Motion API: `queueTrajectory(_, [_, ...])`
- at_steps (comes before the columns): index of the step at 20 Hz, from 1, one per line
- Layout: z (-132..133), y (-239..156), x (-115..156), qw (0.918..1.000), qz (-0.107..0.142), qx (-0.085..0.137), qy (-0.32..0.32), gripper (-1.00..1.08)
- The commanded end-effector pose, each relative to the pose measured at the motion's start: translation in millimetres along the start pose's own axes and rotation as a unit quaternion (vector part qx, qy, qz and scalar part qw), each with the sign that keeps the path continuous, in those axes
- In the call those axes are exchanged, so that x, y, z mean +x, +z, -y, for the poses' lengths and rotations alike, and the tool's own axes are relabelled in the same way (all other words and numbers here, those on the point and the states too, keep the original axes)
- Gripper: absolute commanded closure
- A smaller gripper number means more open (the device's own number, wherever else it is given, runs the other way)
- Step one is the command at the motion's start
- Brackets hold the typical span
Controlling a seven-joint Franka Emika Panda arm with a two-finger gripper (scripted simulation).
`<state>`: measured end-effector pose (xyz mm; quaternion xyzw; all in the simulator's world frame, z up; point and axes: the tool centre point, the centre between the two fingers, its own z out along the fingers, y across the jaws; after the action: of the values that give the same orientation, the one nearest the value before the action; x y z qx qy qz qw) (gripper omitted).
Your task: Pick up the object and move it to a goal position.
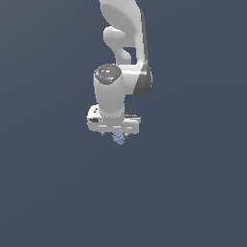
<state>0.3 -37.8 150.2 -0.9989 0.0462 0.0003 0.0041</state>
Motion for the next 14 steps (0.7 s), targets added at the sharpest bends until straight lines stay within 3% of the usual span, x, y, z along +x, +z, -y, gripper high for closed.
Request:
queueTrajectory(1, [0,1,-1,1.0,0.0,0.0,-0.007,-0.92])
queueTrajectory(9, [0,9,-7,0.998,0.001,-0.002,-0.063,-0.92])
queueTrajectory(14, [0,18,-14,0.9928,0.001,-0.003,-0.12,-0.92])
